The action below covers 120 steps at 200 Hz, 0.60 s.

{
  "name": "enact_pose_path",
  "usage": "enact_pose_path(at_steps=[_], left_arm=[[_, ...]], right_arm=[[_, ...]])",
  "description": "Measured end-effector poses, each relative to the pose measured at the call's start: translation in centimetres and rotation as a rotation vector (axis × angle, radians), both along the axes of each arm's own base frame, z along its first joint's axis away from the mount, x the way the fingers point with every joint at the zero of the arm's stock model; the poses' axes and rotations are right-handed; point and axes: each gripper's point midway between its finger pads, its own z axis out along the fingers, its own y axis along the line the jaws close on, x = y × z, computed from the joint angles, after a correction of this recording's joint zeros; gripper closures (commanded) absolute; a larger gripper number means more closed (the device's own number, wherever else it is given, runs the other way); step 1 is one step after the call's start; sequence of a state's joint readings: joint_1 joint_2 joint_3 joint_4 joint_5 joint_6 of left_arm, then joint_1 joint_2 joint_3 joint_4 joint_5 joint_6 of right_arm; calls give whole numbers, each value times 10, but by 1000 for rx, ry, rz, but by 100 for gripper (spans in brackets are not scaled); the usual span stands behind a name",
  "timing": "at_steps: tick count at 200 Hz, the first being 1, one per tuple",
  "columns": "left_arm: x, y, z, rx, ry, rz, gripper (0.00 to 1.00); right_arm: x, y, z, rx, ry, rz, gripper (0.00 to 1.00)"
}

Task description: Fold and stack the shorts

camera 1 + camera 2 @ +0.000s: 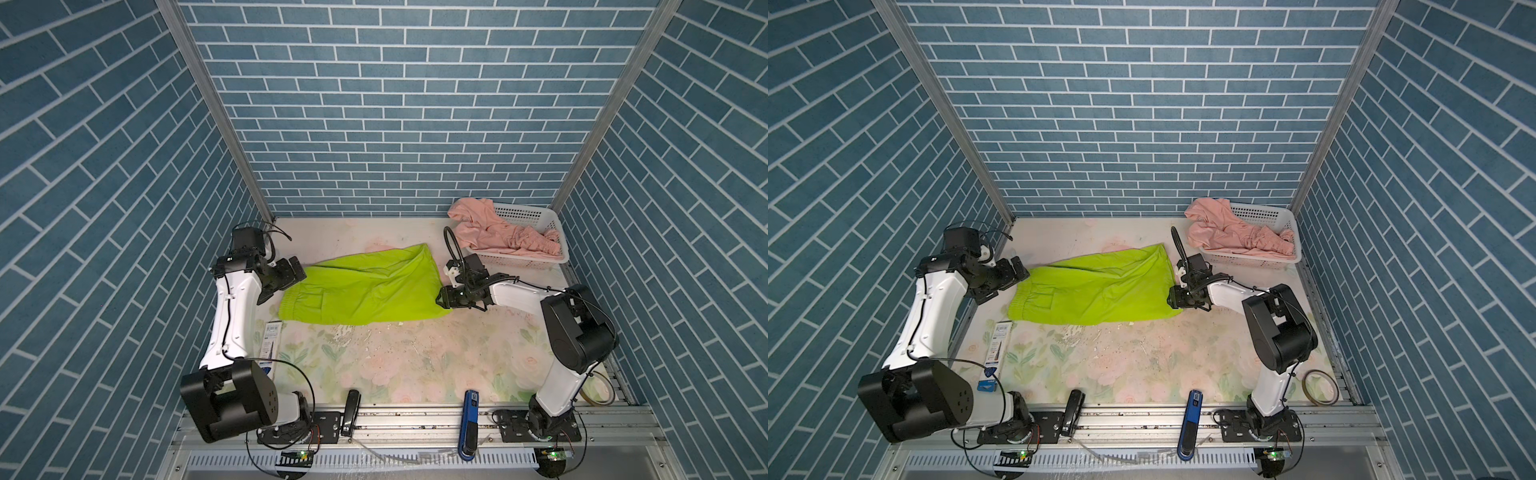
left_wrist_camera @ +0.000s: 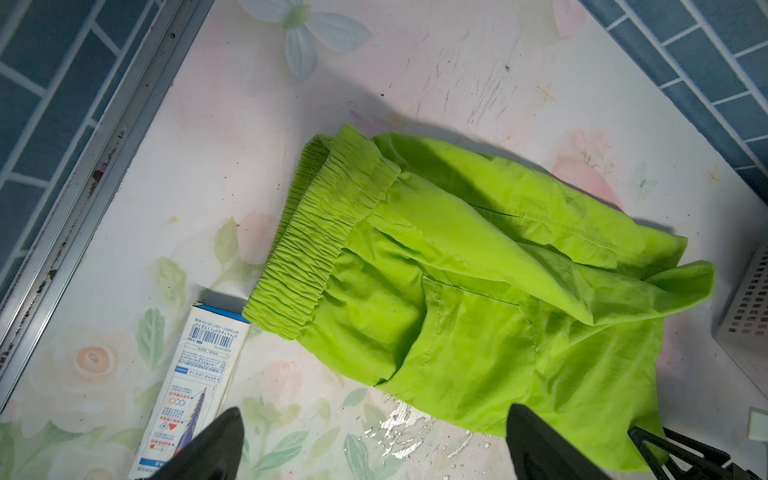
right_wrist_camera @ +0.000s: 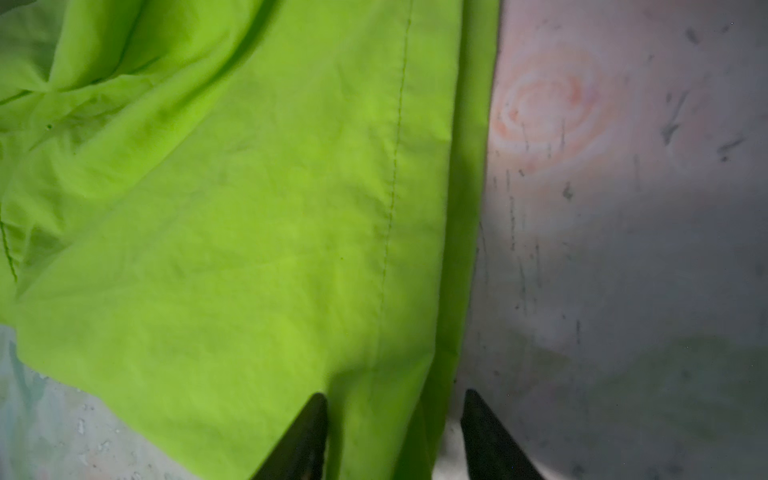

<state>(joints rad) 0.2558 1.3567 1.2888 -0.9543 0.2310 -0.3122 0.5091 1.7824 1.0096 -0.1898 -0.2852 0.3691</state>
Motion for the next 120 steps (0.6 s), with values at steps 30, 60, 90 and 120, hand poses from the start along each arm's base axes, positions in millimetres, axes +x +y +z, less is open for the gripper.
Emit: enact_pose_path(at_steps=[30,60,90,120], left_arm=[[-7,-3,-4,-5,15,-12,0],[-12,-10,-8,-30,23,-28,0],[-23,-30,-16,-71,50,-71,0],[-28,-69,-11,-82,42,-178,0]], right_arm=[[-10,-3,-10,4,27,-10,100],[-34,-20,-6,-7,44,-36,100],[-76,-53,3,-51,71,-101,100],[-103,-88,9,-121,103,-208,50]])
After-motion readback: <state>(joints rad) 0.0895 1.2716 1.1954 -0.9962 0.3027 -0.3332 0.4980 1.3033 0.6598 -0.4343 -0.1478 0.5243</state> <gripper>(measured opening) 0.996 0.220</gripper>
